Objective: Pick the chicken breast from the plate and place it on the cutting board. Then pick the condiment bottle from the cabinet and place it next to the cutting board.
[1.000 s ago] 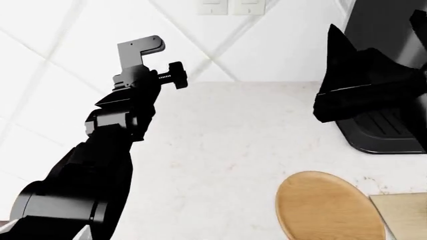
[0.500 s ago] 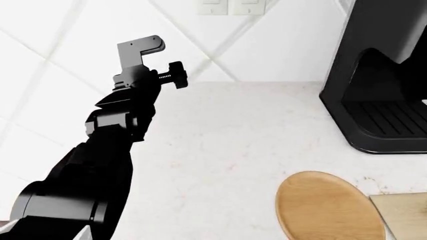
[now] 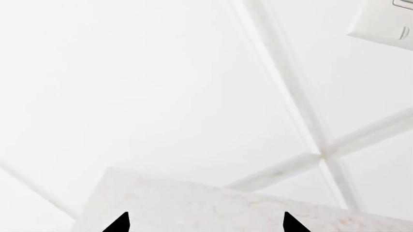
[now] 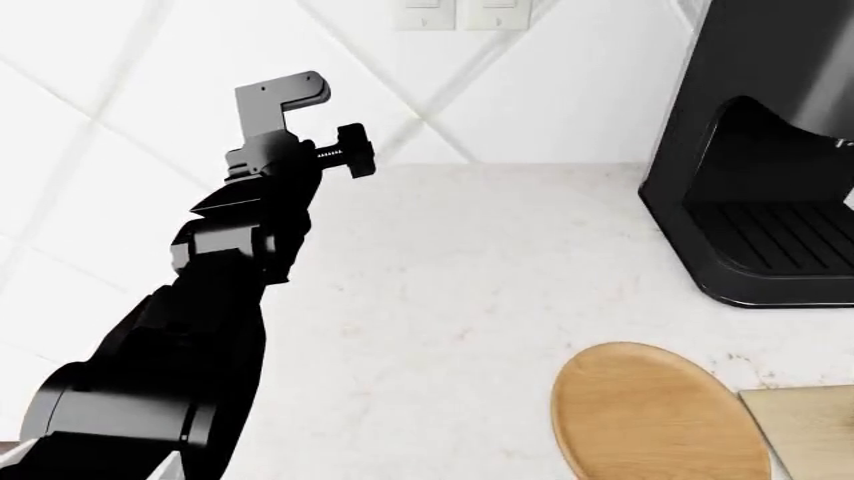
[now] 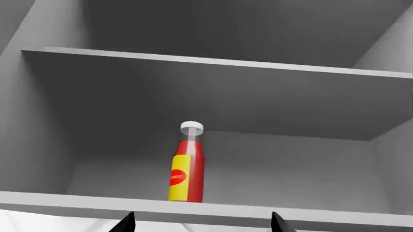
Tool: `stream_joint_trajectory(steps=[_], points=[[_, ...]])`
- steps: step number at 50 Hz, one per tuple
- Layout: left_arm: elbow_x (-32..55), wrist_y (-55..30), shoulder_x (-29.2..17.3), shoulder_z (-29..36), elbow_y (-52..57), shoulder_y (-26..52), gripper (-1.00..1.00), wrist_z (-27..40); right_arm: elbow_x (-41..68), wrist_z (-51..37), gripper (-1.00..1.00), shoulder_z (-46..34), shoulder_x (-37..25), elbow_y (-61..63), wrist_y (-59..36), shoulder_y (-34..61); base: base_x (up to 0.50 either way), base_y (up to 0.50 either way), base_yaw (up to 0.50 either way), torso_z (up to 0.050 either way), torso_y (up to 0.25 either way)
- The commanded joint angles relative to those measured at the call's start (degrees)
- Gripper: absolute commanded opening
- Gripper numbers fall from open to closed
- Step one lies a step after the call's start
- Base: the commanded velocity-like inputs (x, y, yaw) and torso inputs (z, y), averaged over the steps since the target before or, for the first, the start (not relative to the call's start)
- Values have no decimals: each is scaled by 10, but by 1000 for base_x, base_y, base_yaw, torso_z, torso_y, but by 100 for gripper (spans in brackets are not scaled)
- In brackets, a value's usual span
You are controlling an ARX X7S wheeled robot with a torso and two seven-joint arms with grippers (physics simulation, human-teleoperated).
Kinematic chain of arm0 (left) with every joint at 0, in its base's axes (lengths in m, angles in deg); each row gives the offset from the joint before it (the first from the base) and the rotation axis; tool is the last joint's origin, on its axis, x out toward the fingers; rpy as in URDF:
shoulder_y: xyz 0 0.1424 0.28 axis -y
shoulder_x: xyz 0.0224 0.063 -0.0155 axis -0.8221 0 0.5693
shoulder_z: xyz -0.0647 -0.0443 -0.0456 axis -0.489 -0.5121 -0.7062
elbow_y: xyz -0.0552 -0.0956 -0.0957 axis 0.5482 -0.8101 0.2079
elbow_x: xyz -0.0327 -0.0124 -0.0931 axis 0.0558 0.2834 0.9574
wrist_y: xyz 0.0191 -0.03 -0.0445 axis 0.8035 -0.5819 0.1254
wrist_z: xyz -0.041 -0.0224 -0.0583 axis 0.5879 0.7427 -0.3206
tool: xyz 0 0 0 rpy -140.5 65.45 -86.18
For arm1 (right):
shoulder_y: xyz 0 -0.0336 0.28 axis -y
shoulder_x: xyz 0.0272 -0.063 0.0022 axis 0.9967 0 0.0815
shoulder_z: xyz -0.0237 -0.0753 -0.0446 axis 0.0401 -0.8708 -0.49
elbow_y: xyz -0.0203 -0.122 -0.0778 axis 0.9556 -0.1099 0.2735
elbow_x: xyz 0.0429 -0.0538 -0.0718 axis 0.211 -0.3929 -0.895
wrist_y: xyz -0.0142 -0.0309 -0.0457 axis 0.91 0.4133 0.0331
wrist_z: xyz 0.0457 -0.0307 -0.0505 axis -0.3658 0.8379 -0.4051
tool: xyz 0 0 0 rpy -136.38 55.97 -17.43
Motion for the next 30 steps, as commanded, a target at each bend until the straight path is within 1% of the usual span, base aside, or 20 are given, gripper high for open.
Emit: stream_joint_trajectory(steps=[1,7,17,25,30], points=[[3,0,0,4,0,0,100,1,-9,-2,100,-10,21,-14,3,46,0,0,0,0,0],[5,1,0,8,0,0,100,3,-25,-2,100,1,59,-57,-6,46,0,0,0,0,0],[7,1,0,11,0,0,100,4,-59,3,100,17,142,-152,-69,41,0,0,0,0,0],[8,2,0,12,0,-1,100,6,-117,75,100,23,192,-269,-126,35,0,0,0,0,0],[5,2,0,9,0,-1,100,4,-162,124,100,17,214,-336,-140,21,0,0,0,0,0]])
